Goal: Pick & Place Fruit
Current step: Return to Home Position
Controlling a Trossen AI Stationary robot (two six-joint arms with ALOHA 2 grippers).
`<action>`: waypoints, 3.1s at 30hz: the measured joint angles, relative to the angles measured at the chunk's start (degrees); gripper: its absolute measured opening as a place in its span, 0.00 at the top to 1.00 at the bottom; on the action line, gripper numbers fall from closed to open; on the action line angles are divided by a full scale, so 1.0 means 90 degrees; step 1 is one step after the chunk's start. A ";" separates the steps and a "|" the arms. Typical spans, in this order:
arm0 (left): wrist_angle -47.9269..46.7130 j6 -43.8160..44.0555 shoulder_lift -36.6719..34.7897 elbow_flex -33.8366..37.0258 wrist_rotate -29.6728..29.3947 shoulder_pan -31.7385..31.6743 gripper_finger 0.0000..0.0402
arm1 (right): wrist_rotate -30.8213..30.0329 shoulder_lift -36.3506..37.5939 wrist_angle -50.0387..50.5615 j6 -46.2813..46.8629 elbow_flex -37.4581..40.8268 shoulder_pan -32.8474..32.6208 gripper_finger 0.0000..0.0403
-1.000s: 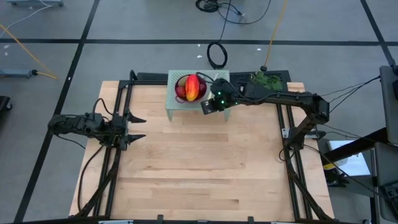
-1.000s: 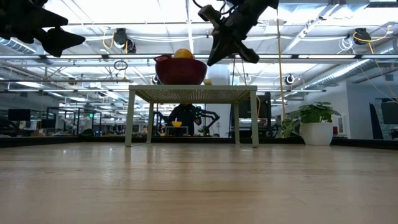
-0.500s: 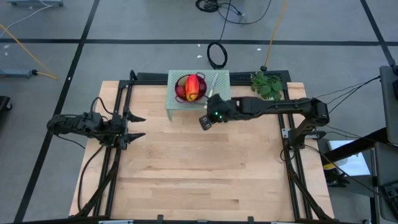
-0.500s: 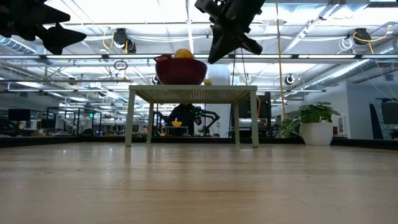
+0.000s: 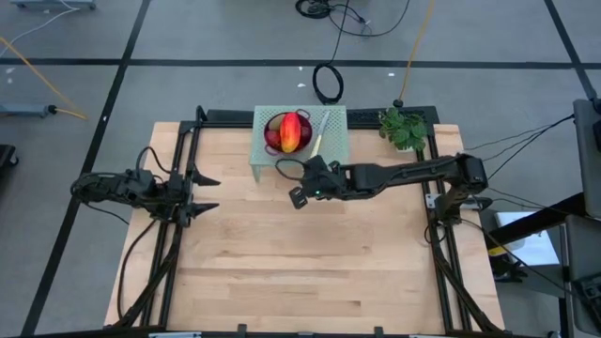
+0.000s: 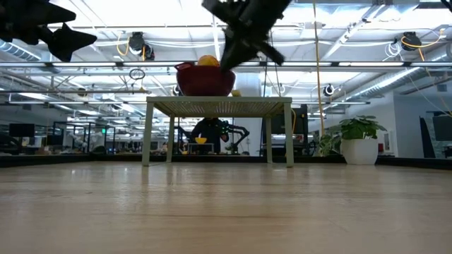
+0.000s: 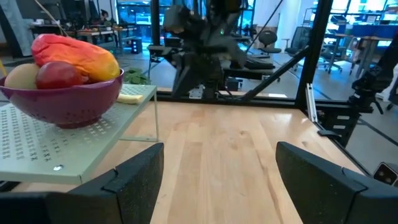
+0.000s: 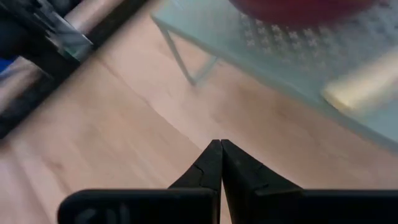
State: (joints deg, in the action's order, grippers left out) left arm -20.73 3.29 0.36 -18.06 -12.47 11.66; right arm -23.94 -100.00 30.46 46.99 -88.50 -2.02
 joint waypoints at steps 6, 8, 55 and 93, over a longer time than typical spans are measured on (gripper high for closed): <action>-0.0004 0.0008 0.0000 0.0000 0.0053 0.0000 0.23 | -0.0144 -0.0335 -0.0553 -0.0144 0.0011 0.0000 1.00; 0.0000 0.0000 0.0000 0.0000 0.0052 0.0000 0.23 | -0.0314 -0.0412 -0.0716 -0.0128 -0.0024 0.0000 1.00; -0.0007 0.0000 0.0000 0.0000 0.0053 0.0000 0.23 | -0.1344 -0.0380 -0.0130 0.0031 -0.0011 0.0049 1.00; -0.0022 -0.0002 0.0000 0.0000 0.0055 0.0000 0.23 | -0.1315 -0.0378 0.0063 0.0141 -0.0011 0.0231 1.00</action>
State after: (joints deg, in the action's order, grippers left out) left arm -20.93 3.27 0.36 -18.06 -11.97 11.66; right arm -35.78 -103.39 31.02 48.26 -88.60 0.05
